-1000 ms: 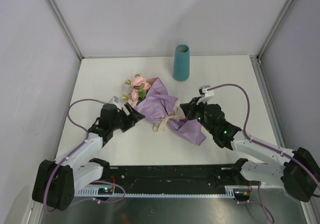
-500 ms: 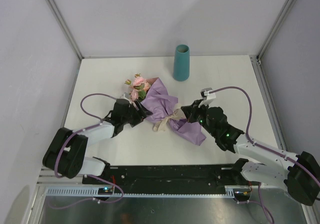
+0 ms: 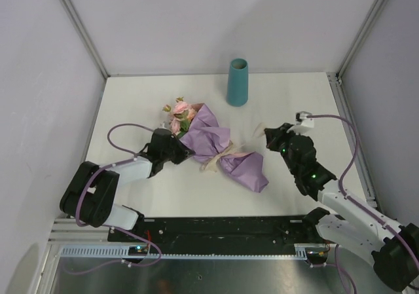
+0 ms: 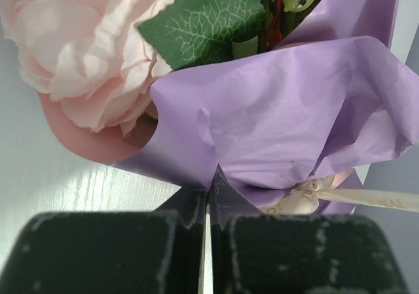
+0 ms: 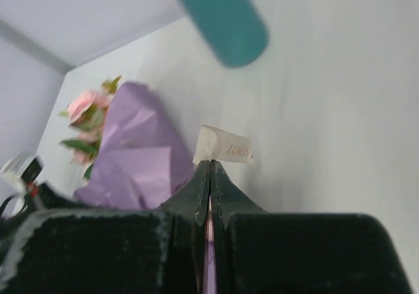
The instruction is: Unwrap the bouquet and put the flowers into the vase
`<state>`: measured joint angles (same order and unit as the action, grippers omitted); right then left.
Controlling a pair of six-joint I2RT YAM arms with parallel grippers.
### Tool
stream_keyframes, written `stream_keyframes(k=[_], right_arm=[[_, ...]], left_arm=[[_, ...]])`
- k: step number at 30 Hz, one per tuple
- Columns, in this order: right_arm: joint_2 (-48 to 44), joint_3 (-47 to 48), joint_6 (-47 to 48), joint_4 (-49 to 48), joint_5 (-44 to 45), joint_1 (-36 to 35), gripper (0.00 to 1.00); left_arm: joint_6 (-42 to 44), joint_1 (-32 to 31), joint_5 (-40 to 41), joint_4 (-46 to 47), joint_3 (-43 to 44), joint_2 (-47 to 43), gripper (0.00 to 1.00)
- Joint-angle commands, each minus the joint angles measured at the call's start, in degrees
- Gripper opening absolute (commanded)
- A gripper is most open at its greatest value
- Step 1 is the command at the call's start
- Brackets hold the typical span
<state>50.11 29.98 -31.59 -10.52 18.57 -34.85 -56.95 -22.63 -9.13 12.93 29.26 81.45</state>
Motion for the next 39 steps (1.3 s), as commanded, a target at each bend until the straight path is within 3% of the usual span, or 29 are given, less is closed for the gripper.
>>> stream_keyframes(k=[1,8,17,24,27,30,36,37,39], right_arm=[[-2.11,1.69,-1.53,1.83,6.84,5.56,0.0],[-2.54,7.06,1.15,5.5,15.15,14.95,0.0],[-3.26,10.54,-2.19,13.81,22.41,26.54,0.0],[-2.28,12.11,0.22,15.86,23.45,29.19,0.0],[-1.11,12.53,2.02,15.75,20.09,29.2,0.0],[-0.29,13.46,3.83,16.75,4.99,29.2,0.0],[-0.06,13.57,3.1,19.22,-25.11,22.08,0.51],[0.41,13.29,3.95,17.68,-27.59,19.76,0.6],[2.12,12.83,6.05,14.82,-29.96,13.13,0.69]], left_arm=[[3.6,0.65,1.55,-6.66,4.63,-0.23,0.0],[8.66,2.42,4.41,-18.38,9.52,-1.64,0.0],[11.54,5.05,-0.7,-24.39,12.94,-1.3,0.0],[16.96,6.27,-1.37,-32.38,18.12,-1.74,0.0],[19.94,6.36,-2.8,-36.63,21.19,-0.89,0.0],[23.0,6.37,-5.37,-40.48,24.11,0.03,0.0],[28.1,6.32,-8.92,-42.79,26.98,0.75,0.0],[28.42,6.35,-10.14,-42.89,27.29,1.44,0.0],[28.74,6.37,-12.83,-43.23,28.12,3.37,0.0]])
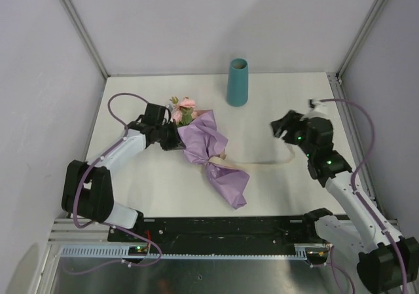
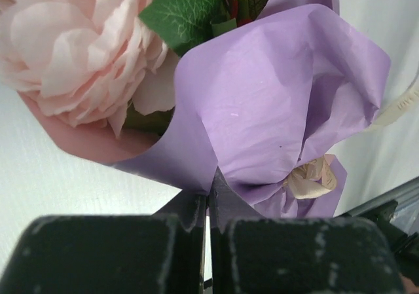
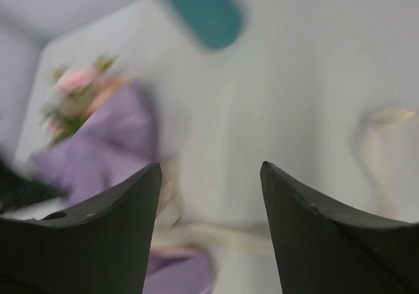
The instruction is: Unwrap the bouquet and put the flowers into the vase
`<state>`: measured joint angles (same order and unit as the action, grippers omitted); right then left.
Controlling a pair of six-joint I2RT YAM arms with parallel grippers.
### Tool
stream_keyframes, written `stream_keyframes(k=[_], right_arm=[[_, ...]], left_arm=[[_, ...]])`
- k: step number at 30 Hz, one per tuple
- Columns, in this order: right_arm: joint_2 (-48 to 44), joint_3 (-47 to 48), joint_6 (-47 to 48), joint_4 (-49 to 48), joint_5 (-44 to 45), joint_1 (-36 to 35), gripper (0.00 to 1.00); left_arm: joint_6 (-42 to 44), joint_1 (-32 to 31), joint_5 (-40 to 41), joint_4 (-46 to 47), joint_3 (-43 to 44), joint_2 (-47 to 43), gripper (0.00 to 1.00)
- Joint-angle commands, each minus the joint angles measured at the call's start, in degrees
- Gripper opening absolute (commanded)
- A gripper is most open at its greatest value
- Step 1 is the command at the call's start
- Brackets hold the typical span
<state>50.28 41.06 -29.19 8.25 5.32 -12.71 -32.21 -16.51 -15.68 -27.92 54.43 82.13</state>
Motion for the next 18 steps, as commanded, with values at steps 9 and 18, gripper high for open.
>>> stream_keyframes(k=[9,18], right_arm=[[19.99,1.25,13.0,-23.3,-27.11,-22.52,0.53],[25.41,-4.66,15.23,-31.17,-25.67,-22.08,0.53]], left_arm=[[8.01,0.24,-8.29,-6.96,6.81,6.07,0.0],[7.55,0.44,-8.81,-6.99,6.94,5.69,0.0]])
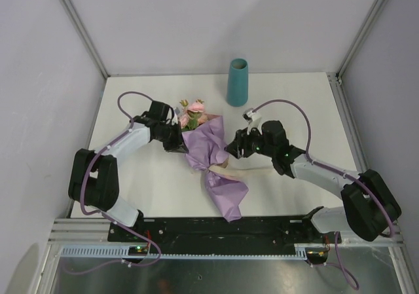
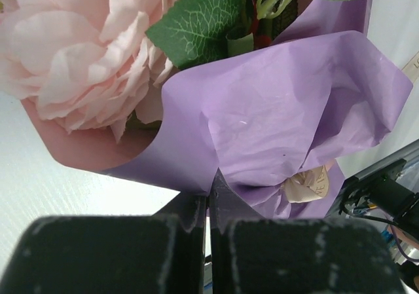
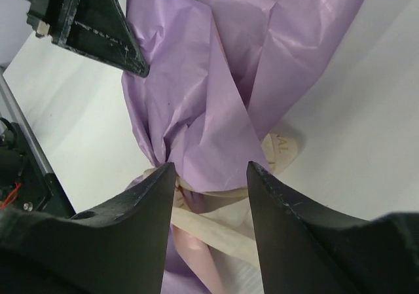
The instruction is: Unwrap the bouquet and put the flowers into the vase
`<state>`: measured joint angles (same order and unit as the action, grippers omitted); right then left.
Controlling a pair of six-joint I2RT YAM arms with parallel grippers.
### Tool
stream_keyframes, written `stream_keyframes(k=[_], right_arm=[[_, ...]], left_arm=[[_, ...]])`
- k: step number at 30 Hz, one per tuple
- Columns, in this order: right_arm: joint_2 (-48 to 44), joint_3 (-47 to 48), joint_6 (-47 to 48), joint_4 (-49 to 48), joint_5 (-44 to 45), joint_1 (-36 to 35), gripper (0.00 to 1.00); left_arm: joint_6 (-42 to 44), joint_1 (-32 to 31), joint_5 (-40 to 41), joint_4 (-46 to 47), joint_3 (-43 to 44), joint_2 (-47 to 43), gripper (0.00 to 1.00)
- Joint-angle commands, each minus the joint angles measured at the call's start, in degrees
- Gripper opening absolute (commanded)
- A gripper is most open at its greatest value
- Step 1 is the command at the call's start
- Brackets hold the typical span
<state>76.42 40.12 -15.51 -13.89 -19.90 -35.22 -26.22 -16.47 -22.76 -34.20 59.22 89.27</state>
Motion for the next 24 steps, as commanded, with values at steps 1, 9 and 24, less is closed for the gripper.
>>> stream_keyframes(k=[1,9,24], right_arm=[[-1.23,-5.26,1.05,-10.97,-0.38,0.6,0.51],[-0.78,-13.04,-1.28,-17.08,-1.07,0.13,0.55],[8.33,-16.65,-0.43,-28.3,0.08,-0.78,0.6]], left_arm=[[1.41,0.57,-1.66,-0.71,2.18,-1.51,0.0],[1.02,1.21,-0.71,-0.76,0.58,-1.68,0.0],[0.59,1.25,-0.14,-0.72,0.58,-1.86,0.0]])
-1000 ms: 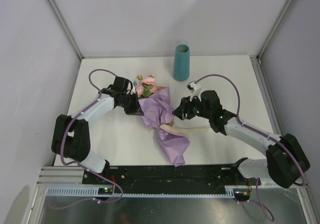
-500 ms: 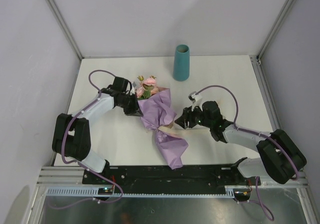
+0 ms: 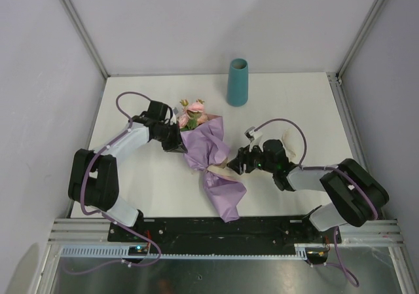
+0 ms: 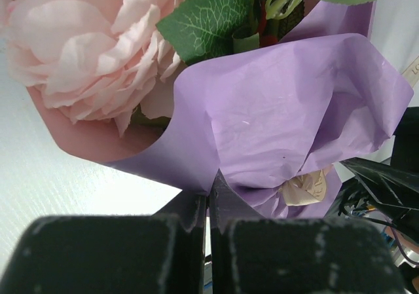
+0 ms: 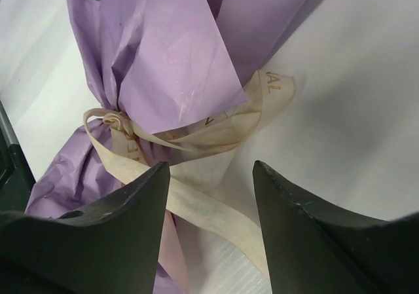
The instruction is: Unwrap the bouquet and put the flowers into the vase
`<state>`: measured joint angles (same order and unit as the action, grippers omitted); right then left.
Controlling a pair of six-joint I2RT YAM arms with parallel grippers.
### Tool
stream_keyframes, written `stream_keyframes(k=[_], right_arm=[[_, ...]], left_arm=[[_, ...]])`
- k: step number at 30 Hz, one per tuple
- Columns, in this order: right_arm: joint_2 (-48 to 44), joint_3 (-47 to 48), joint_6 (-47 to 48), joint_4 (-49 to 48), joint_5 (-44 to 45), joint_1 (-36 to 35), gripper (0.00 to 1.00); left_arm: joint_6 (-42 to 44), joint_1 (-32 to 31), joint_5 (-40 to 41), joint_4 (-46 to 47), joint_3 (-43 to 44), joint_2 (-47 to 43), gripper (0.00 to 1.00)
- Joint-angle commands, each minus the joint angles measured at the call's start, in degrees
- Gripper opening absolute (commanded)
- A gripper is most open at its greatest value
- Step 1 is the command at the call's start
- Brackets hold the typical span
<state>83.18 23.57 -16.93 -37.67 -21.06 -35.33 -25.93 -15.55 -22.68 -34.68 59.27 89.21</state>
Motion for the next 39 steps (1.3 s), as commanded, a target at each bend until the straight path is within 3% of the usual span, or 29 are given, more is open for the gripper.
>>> stream_keyframes(k=[1,8,13,25,33,39], right_arm=[[1.65,-0.11,1.31,-3.99,1.79,-0.73,0.6],[0.95,-0.11,1.92,3.82,8.83,-1.85,0.61],[2.96,0.16,1.6,3.96,13.44,-3.1,0.6],[3.04,0.44,-0.56,8.47,12.19,-7.75,0.57],[-11.39,-0.02,-3.23,20.81,13.35,-13.43,0.57],[-15.12,-1.82,-1.97,15.7,18.6,-14.43,0.53]], left_arm=[[0.25,0.34,-0.25,-0.27,0.52,-1.64,0.0],[-1.11,0.34,1.35,-0.23,-0.1,-2.01,0.0],[-5.76,0.17,5.05,0.62,-2.12,-4.65,0.0],[-13.79,0.17,7.38,9.78,-7.22,-8.14,0.0],[-14.94,0.17,8.59,12.76,-10.84,-8.57,0.0],[-15.75,0.13,7.47,14.99,-12.65,-8.56,0.0]])
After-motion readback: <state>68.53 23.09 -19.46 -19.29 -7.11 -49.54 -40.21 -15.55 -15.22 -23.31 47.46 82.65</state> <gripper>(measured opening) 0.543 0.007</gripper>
